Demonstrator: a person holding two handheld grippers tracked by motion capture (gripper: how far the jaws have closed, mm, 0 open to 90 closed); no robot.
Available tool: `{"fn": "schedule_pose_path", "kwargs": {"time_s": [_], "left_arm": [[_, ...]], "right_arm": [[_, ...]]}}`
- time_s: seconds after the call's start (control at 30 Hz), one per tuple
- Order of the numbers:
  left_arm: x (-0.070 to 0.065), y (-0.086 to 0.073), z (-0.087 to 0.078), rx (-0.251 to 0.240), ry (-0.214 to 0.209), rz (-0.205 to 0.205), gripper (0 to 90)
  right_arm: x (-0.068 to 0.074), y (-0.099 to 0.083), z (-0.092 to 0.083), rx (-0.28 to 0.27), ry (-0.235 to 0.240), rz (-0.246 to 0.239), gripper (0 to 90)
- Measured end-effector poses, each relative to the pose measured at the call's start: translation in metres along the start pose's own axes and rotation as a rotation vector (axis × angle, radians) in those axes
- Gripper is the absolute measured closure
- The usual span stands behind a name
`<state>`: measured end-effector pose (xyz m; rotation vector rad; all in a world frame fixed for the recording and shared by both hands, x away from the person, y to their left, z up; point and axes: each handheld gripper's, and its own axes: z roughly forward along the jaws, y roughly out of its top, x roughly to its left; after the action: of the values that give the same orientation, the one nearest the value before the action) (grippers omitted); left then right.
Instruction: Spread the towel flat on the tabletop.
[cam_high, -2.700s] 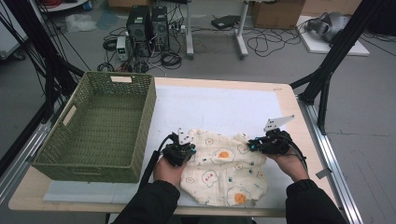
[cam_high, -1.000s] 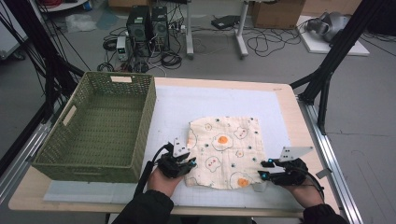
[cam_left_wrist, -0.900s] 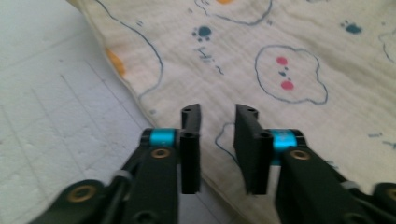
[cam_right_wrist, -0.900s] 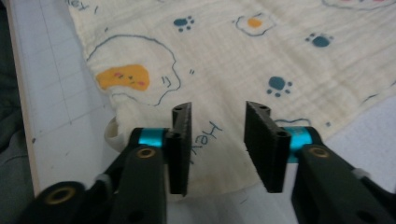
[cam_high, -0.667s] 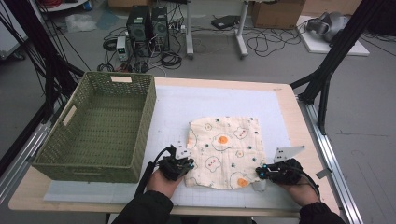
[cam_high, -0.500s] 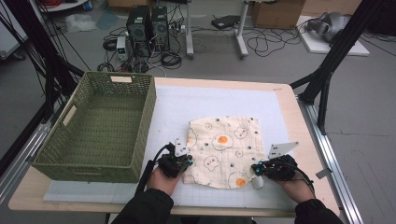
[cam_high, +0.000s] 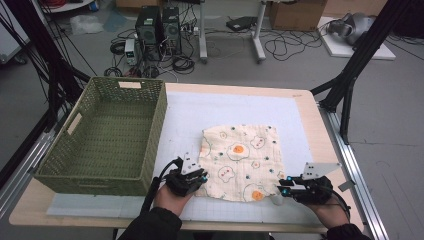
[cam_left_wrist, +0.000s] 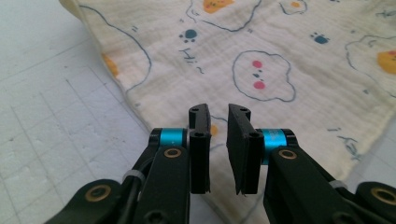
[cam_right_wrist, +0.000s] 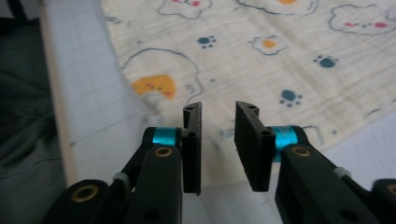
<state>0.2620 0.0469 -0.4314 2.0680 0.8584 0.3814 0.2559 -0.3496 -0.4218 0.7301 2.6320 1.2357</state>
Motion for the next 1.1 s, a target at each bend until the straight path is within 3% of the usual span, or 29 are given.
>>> {"fn": "schedule_pose_path", "kwargs": {"time_s": [0.13,0.27,0.33,0.37,0.47,0.6,0.73,0.8,0.9,0.97,1.1], "left_arm": [[-0.008,-0.003,-0.002,0.025,-0.035,0.030,74.8],[-0.012,-0.008,0.001,0.071,-0.054,0.046,71.1],[-0.013,-0.011,0.004,0.097,-0.062,0.062,72.3],[-0.014,-0.013,0.005,0.080,-0.060,0.063,74.5],[-0.011,-0.013,0.005,0.077,-0.079,0.036,88.4],[-0.016,-0.015,-0.004,0.080,-0.092,0.048,89.2],[-0.028,-0.022,-0.023,0.074,-0.142,0.061,89.0],[-0.032,-0.024,-0.030,0.070,-0.158,0.077,88.2],[-0.032,-0.022,-0.030,0.053,-0.147,0.087,76.8],[-0.029,-0.022,-0.025,0.054,-0.137,0.075,72.5],[-0.018,-0.022,-0.012,0.073,-0.103,0.062,72.0]], "right_arm": [[0.008,-0.004,0.006,0.051,0.049,0.007,62.2],[0.008,-0.008,0.019,0.095,0.060,0.002,63.1],[0.006,-0.009,0.021,0.081,0.059,0.010,69.7],[0.006,-0.009,0.021,0.080,0.055,0.005,73.3],[0.002,-0.008,0.021,0.083,0.065,-0.004,88.5],[0.004,-0.006,0.015,0.103,0.075,-0.043,89.1],[0.013,-0.010,-0.005,0.093,0.101,-0.046,89.1],[0.019,-0.012,-0.011,0.083,0.111,-0.044,88.3],[0.021,-0.013,-0.015,0.050,0.114,-0.031,78.7],[0.019,-0.010,-0.010,0.048,0.103,-0.034,71.2],[0.011,-0.007,0.009,0.072,0.093,-0.034,63.8]]}}
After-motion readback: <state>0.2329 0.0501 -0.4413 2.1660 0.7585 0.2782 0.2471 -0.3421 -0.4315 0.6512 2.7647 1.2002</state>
